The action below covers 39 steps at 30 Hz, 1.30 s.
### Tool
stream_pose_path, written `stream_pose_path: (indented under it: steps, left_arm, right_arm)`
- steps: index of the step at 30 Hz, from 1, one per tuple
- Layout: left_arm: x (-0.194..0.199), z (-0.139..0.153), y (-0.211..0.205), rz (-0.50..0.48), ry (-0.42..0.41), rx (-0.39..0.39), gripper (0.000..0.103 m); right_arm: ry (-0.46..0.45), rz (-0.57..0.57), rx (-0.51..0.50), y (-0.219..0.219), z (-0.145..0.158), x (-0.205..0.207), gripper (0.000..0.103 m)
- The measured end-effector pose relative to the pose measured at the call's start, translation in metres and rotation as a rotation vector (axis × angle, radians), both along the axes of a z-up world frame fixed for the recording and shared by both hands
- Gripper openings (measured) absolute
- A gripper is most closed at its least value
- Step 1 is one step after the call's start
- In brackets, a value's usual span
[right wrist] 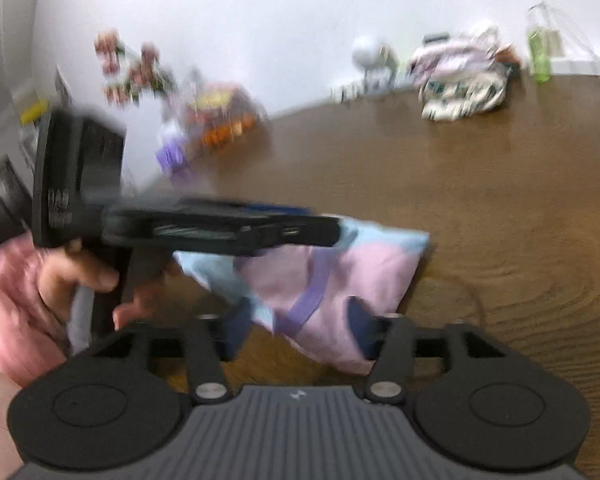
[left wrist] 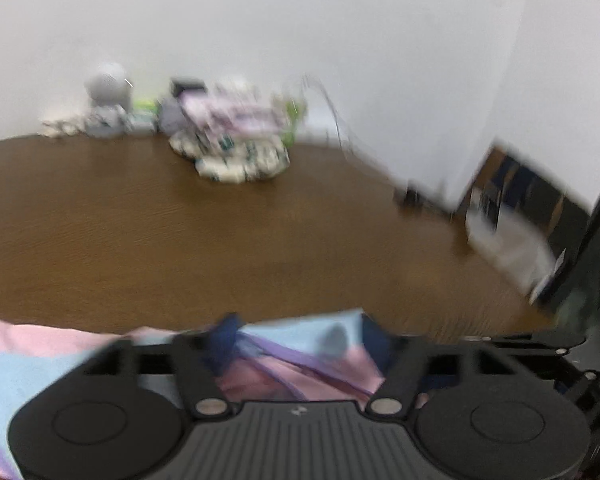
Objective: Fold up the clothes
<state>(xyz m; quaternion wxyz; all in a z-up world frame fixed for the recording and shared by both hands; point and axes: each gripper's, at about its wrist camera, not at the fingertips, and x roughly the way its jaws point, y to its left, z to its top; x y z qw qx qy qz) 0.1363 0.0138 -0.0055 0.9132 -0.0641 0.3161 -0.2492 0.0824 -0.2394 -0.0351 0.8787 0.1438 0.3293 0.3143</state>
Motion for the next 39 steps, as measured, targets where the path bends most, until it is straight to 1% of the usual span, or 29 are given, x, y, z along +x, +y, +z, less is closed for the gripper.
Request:
stream_pose_path:
  steps: [1,3,4,5,7,9,12,17,18,19,20,22,23,24,25,26,27,28,32,33,34,35,36,37,39]
  left_arm:
    - [-0.007,0.005,0.009,0.022,-0.023,-0.018,0.092]
    - [-0.019,0.010,0.023,0.067,-0.055,-0.030,0.095]
    - [-0.025,0.010,0.028,0.095,-0.062,-0.020,0.096]
    - [-0.029,0.009,0.032,0.120,-0.063,-0.006,0.096]
    - [-0.036,0.005,0.036,0.153,-0.048,0.013,0.096]
    - [-0.040,0.001,0.039,0.161,-0.025,0.014,0.096]
    - [-0.045,-0.001,0.037,0.150,-0.015,0.011,0.096]
    - [-0.049,0.002,0.023,0.096,-0.041,0.002,0.096]
    - [-0.049,0.002,0.019,0.085,-0.051,0.001,0.093]
    - [-0.048,0.002,0.013,0.073,-0.061,0.004,0.087]
    - [-0.045,0.001,0.006,0.064,-0.062,0.026,0.081]
    - [-0.041,-0.003,-0.009,0.057,-0.057,0.089,0.054]
    - [-0.038,-0.006,-0.015,0.060,-0.054,0.127,0.046]
    - [-0.036,-0.010,-0.021,0.066,-0.051,0.170,0.032]
    - [-0.034,-0.014,-0.026,0.074,-0.048,0.216,0.022]
    - [-0.035,-0.017,-0.029,0.080,-0.047,0.252,0.022]
    - [-0.036,-0.020,-0.028,0.086,-0.044,0.272,0.024]
    - [-0.038,-0.023,-0.026,0.092,-0.041,0.288,0.024]
    - [-0.046,-0.028,-0.010,0.140,-0.018,0.286,0.029]
    - [-0.048,-0.028,-0.006,0.155,-0.014,0.284,0.039]
    - [-0.049,-0.025,-0.001,0.164,-0.019,0.265,0.057]
    - [-0.051,-0.020,0.003,0.171,-0.030,0.237,0.063]
    - [-0.053,-0.016,0.008,0.178,-0.041,0.209,0.066]
    - [-0.054,-0.011,0.012,0.185,-0.051,0.181,0.067]
    - [-0.057,0.000,0.017,0.197,-0.098,0.131,0.068]
  right_arm:
    - [-0.010,-0.020,0.023,-0.008,0.004,-0.003,0.086]
    - [-0.006,-0.064,0.064,-0.025,0.008,-0.005,0.090]
    - [0.008,-0.082,0.088,-0.031,0.007,-0.004,0.096]
    - [0.025,-0.099,0.112,-0.038,0.005,-0.002,0.099]
    - [0.060,-0.127,0.149,-0.047,0.000,0.002,0.100]
    - [0.094,-0.147,0.168,-0.051,-0.007,0.006,0.103]
    - [0.132,-0.159,0.178,-0.050,-0.014,0.011,0.103]
    - [0.154,-0.157,0.152,-0.039,-0.019,0.017,0.103]
    - [0.159,-0.157,0.147,-0.036,-0.020,0.018,0.103]
    - [0.162,-0.158,0.143,-0.035,-0.021,0.019,0.103]
    - [0.166,-0.162,0.140,-0.034,-0.022,0.020,0.103]
    - [0.171,-0.169,0.137,-0.032,-0.024,0.021,0.103]
    - [0.172,-0.172,0.137,-0.031,-0.024,0.021,0.103]
    - [0.174,-0.173,0.136,-0.030,-0.025,0.022,0.103]
    - [0.175,-0.173,0.135,-0.029,-0.025,0.022,0.103]
    - [0.175,-0.174,0.132,-0.029,-0.025,0.023,0.103]
    - [0.175,-0.173,0.128,-0.029,-0.026,0.023,0.103]
    - [0.174,-0.173,0.124,-0.028,-0.026,0.023,0.103]
    - [0.177,-0.174,0.118,-0.029,-0.027,0.025,0.103]
    - [0.177,-0.174,0.118,-0.030,-0.028,0.026,0.103]
    - [0.177,-0.174,0.118,-0.030,-0.028,0.026,0.103]
    - [0.177,-0.172,0.120,-0.030,-0.028,0.027,0.103]
    - [0.178,-0.169,0.122,-0.030,-0.028,0.027,0.103]
    - [0.178,-0.166,0.123,-0.029,-0.028,0.027,0.103]
    - [0.175,-0.166,0.130,-0.030,-0.027,0.027,0.103]
